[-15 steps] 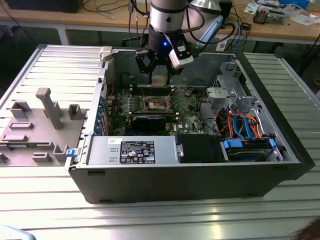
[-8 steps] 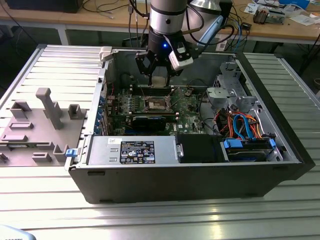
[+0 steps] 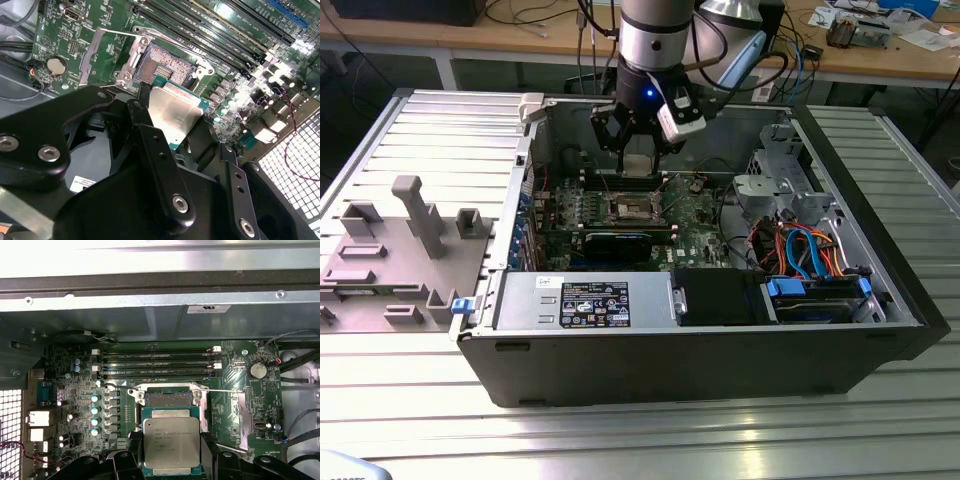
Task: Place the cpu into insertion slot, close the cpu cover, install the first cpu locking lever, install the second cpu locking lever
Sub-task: 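Place the cpu into insertion slot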
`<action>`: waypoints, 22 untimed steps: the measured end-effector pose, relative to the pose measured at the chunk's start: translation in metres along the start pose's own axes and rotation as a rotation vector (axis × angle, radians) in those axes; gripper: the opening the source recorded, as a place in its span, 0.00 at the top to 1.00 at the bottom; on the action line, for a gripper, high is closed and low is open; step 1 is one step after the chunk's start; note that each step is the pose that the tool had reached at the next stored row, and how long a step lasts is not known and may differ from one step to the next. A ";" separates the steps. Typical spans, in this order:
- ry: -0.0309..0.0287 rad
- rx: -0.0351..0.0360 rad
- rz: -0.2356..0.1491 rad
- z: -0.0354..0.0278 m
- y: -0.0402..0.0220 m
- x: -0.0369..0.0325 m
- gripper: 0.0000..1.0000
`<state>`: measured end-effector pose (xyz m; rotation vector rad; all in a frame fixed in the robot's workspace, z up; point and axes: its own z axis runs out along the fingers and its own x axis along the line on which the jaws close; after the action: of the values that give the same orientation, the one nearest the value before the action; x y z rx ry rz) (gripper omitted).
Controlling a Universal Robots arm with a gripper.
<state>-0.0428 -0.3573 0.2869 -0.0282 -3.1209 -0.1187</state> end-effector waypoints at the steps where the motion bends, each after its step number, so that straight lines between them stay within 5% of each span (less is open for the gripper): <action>1: 0.0001 0.0019 0.000 0.0005 -0.0001 0.0000 0.45; 22: 0.0000 0.0032 0.000 0.0052 -0.0004 -0.0001 0.45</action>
<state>-0.0429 -0.3574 0.2817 -0.0282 -3.1211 -0.1137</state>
